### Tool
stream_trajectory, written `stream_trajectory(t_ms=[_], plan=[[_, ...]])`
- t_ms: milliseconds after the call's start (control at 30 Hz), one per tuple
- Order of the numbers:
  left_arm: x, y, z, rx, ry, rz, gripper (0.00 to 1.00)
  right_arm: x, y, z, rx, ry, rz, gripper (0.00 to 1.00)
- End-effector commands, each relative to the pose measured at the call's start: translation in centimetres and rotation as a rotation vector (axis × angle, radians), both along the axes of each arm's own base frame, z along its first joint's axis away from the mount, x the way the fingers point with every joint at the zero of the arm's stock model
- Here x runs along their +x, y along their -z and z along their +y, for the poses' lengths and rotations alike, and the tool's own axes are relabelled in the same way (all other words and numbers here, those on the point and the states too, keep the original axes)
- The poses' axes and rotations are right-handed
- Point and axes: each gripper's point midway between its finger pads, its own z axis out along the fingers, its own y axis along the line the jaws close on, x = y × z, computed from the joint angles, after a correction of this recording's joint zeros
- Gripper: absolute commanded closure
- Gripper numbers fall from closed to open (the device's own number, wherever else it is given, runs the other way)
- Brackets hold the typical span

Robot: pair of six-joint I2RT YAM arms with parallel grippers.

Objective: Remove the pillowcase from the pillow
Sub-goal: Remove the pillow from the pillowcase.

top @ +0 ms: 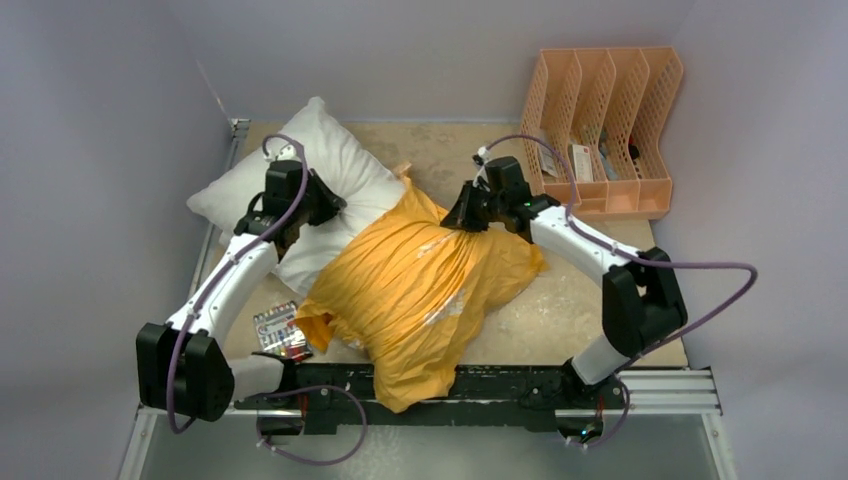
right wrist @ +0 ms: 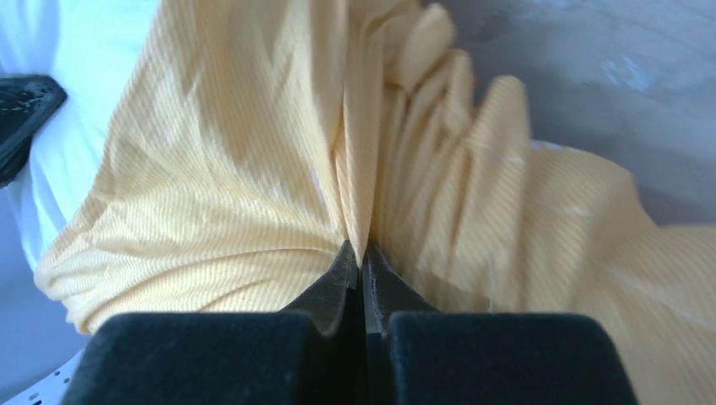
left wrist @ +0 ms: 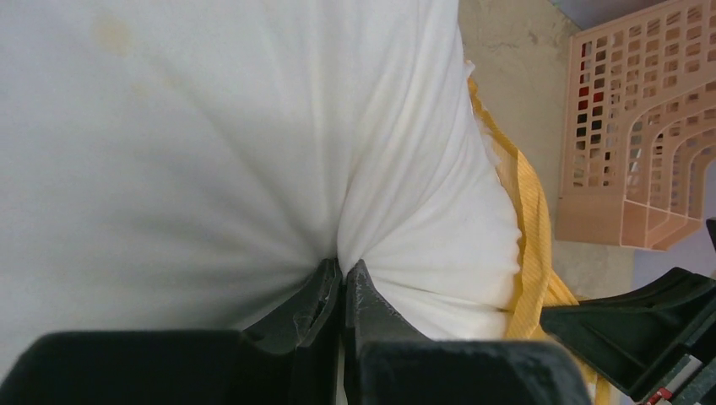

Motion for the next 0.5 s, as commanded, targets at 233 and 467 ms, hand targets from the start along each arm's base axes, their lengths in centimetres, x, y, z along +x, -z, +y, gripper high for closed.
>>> stream_trajectory(t_ms=[233, 467], plan=[[-1.7, 2.9, 5.8, 0.095, -0.155, 0.136, 1.00, -3.4, 0.5, -9.9, -0.287, 0.154, 0.032, 1.00], [-1.3, 4.7, 4.6, 0.114, 0.031, 0.218, 1.00, -3.4, -1.0, -11.7, -0.234, 0.218, -0.011, 1.00]])
